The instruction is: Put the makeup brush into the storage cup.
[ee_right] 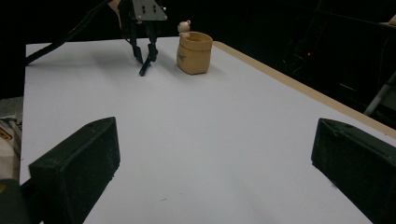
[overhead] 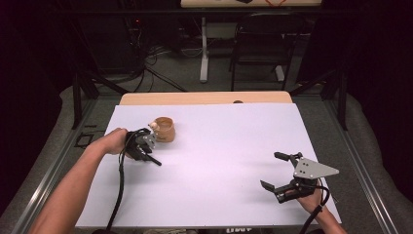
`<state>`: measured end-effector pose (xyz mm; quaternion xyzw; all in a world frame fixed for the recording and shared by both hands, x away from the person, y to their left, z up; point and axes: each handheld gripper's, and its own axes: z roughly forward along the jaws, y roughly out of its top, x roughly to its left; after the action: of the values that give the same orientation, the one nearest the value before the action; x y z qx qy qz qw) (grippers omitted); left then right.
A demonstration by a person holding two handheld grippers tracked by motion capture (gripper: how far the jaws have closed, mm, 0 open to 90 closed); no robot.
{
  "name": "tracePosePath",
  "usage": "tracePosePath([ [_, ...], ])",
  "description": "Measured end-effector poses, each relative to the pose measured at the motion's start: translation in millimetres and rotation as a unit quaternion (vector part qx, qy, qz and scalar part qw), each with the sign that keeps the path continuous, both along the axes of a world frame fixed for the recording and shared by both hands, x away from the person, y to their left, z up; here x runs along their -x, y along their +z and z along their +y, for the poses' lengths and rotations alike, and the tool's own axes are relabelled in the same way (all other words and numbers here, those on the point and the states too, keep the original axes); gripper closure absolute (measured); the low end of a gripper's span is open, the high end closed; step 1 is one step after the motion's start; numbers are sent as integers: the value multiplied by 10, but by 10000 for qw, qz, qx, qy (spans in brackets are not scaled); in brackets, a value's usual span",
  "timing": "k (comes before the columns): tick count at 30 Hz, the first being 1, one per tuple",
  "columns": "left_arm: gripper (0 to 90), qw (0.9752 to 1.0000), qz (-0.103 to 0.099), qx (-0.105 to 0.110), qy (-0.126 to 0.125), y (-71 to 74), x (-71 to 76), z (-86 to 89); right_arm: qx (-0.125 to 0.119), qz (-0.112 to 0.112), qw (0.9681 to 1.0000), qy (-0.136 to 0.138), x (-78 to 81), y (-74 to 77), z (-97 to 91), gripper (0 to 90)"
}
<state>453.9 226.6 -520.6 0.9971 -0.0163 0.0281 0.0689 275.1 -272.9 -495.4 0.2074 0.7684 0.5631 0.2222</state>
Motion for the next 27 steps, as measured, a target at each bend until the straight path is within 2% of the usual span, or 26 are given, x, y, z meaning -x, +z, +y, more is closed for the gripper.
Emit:
tracePosePath([
  [2,644,9999,37,-100,-35,-41,0,-15,11,4,10000,0,1,1,-2,6],
  [5,665,10000,93,-18,3,-37,-5,10,11,2,10000,-1,-4,-1,-6,7],
  [9,733,9998,181,49,-28,-41,2,25,14,26,10000,-7,-7,-3,-6,7],
  [10,777,9998,201,49,-26,-42,4,26,11,14,10000,0,-6,-3,-1,8],
  [18,786,9996,186,158,142,-27,16,52,6,-3,10000,-16,-1,0,-2,9],
  [20,786,9991,148,312,254,14,36,79,22,7,10000,-22,-4,-1,-4,9],
  [24,787,9983,66,446,365,67,66,115,40,13,10000,-26,-7,-2,-2,9],
  [27,787,9963,31,660,550,133,112,148,42,12,10000,-26,-5,-2,5,9],
])
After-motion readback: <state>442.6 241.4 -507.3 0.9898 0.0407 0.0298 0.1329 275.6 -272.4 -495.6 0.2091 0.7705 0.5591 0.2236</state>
